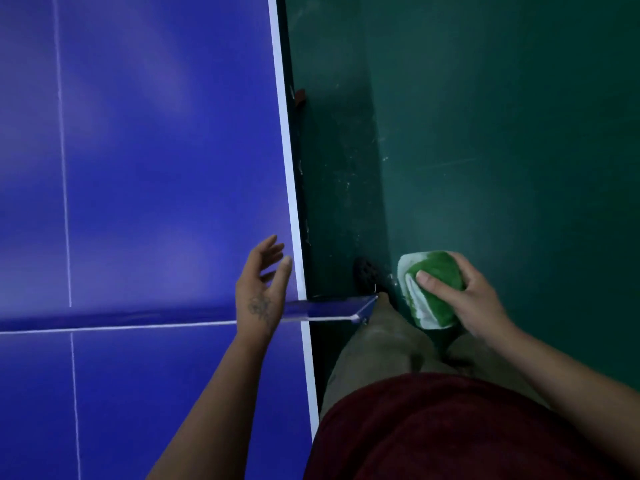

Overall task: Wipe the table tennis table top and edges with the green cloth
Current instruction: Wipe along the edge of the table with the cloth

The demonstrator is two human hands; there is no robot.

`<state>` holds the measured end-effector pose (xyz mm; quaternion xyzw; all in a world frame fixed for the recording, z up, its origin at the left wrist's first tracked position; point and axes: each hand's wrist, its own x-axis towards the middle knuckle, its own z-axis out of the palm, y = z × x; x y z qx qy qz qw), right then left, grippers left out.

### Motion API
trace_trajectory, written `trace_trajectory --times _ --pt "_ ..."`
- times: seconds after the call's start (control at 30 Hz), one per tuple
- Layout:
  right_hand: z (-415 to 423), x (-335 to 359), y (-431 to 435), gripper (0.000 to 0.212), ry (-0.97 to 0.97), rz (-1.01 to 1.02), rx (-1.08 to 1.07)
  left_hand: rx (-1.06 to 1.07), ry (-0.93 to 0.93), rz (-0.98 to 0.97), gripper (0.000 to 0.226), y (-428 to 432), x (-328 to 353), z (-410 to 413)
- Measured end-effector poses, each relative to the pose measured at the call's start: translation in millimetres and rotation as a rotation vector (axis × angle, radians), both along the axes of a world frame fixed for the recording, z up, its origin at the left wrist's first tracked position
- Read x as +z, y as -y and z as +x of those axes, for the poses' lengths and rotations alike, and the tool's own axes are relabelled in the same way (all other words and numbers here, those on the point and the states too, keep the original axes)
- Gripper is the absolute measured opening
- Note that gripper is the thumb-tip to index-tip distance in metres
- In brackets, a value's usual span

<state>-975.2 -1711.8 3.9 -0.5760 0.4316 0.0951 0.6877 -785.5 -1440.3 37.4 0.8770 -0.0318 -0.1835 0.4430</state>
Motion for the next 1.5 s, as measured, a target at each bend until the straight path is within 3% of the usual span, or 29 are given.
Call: trace_trajectory --times 0.27,0.4,0.57,0.7,0.87,1.03,1.33,1.5 --pt "120 -33 -68 0.065 -0.094 -0.122 0.215 -0.088 -0.032 0.188 0.041 -7 -96 129" --pt "162 -69 -97 0.074 -0.181 -0.092 0.213 -0.242 0.104 0.383 0.057 -8 -128 180" --pt "183 -105 -131 0.065 -0.282 -0.044 0.22 -0.325 0.375 0.543 0.064 -17 -155 236" --pt "190 -110 -156 0.046 -0.3 0.003 0.113 -0.162 0.428 0.622 0.062 -3 -173 243" --pt "188 -110 -162 0.042 -0.222 0.073 0.052 -0.106 0.533 0.631 0.06 -3 -184 244" --pt "191 -98 -160 0.058 -0.191 0.094 0.029 -0.074 0.55 0.624 0.059 -2 -184 243" --pt "199 -98 -171 0.037 -0.236 0.085 -0.033 -0.076 0.58 0.615 0.058 -7 -191 245" --pt "193 -102 -175 0.046 -0.286 0.102 0.17 -0.071 0.558 0.622 0.059 -6 -189 245"
